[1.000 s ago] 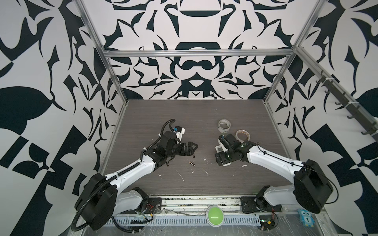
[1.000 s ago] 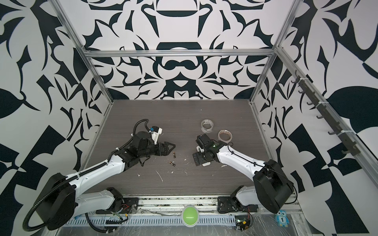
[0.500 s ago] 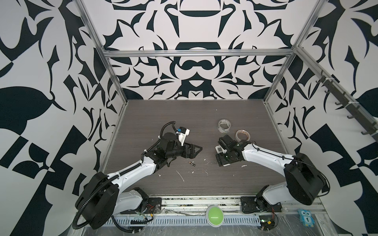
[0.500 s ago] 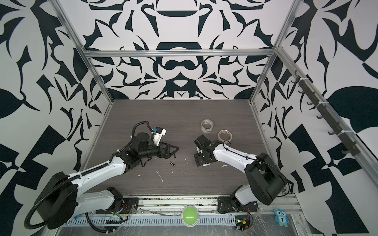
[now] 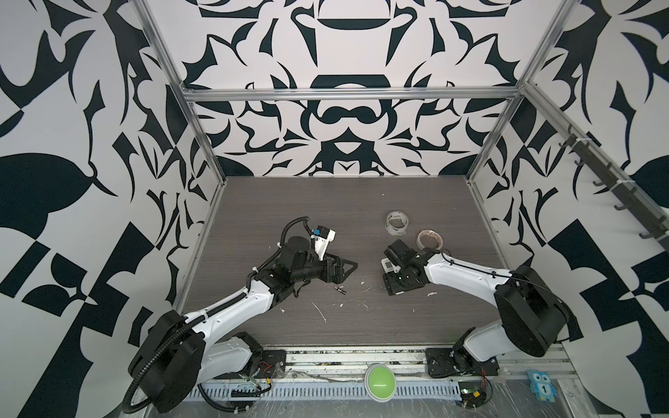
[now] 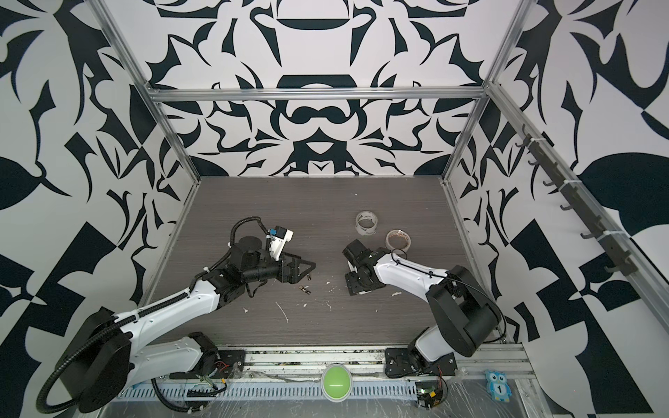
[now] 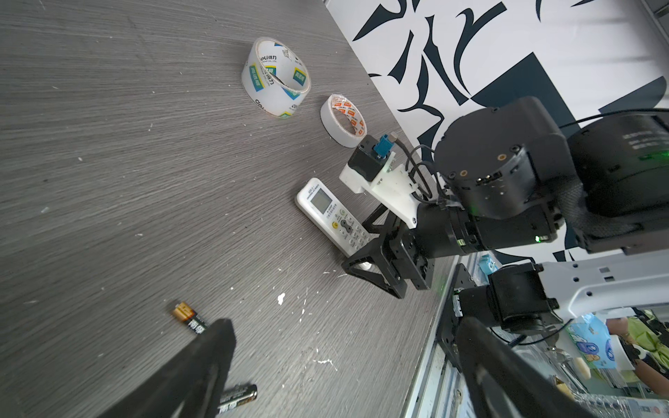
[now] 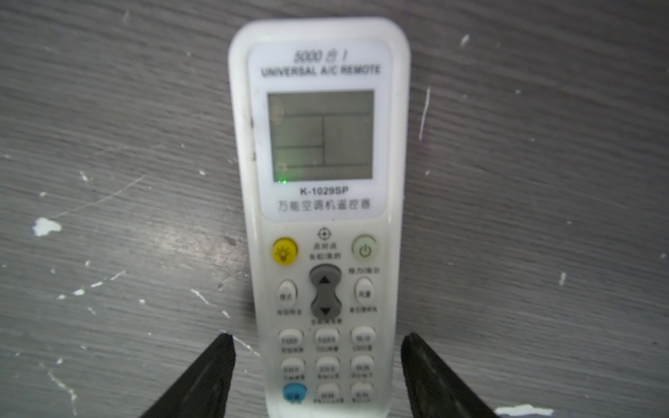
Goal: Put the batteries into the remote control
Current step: 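Lower the right gripper and close it on the white remote, then lift the remote upright with the right gripper toward the left gripper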
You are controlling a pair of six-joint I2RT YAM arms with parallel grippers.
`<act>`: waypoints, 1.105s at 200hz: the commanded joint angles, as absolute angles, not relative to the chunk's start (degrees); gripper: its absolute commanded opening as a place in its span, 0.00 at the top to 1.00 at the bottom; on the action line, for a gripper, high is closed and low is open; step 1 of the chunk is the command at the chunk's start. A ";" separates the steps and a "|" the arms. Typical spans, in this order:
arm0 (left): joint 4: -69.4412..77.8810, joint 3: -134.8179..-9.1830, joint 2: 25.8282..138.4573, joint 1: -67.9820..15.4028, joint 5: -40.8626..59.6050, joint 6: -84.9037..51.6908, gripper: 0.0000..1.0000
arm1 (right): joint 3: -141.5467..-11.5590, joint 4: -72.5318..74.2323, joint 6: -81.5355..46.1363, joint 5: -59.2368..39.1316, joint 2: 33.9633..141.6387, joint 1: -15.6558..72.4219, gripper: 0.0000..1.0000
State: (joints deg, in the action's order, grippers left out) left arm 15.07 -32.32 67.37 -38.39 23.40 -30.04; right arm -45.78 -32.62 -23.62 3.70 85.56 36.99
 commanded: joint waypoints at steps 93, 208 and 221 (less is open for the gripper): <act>18.57 -32.13 67.77 -38.41 24.47 -31.46 0.01 | -48.02 -33.93 -23.82 6.33 86.58 37.22 0.39; 19.26 -32.25 67.67 -38.41 23.65 -32.46 0.01 | -46.76 -32.04 -23.71 5.83 86.01 37.18 0.58; 19.74 -32.46 67.17 -38.41 24.35 -33.40 0.01 | -45.64 -30.07 -23.41 4.19 83.57 37.27 0.66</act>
